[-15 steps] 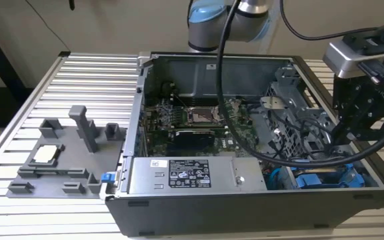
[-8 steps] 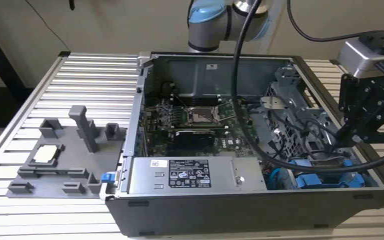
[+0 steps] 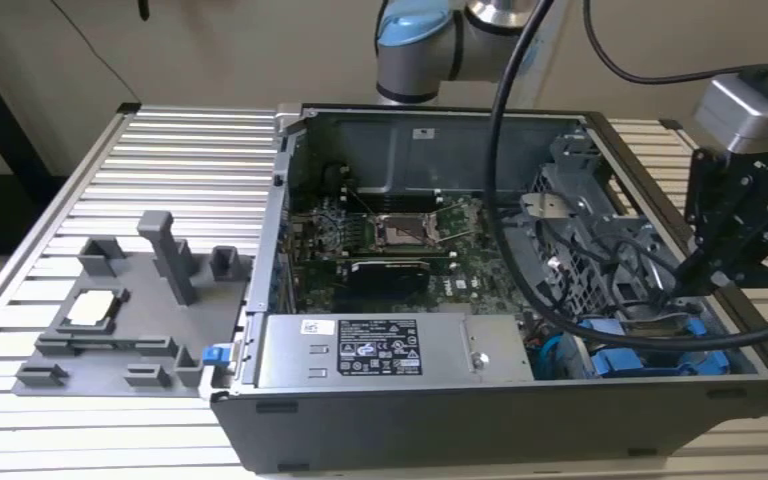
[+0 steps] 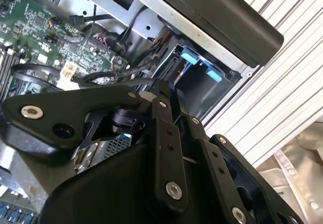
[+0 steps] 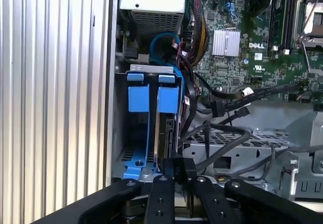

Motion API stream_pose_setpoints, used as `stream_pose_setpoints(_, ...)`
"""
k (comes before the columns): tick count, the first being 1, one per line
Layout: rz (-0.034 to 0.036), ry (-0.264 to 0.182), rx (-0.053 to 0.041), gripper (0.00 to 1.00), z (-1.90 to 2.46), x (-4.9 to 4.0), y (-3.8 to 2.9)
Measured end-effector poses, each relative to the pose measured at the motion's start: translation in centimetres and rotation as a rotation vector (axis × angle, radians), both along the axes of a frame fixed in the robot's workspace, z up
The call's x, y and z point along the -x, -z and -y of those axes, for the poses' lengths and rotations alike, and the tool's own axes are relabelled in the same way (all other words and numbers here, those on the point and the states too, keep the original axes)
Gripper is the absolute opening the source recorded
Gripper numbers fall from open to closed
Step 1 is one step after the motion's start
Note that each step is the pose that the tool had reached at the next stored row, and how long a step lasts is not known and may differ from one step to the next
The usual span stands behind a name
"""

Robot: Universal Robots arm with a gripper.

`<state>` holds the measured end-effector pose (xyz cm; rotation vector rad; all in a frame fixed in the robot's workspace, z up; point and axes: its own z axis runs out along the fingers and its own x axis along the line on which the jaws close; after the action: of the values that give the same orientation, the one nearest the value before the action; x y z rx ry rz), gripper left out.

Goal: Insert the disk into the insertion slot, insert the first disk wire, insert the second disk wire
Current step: 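Insert the first disk wire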

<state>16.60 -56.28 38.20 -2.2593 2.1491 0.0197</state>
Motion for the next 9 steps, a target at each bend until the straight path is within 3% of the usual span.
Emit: stream_pose_setpoints(9, -0.0003, 0.0, 0.0004, 0.19, 0.0, -0.08, 0.03)
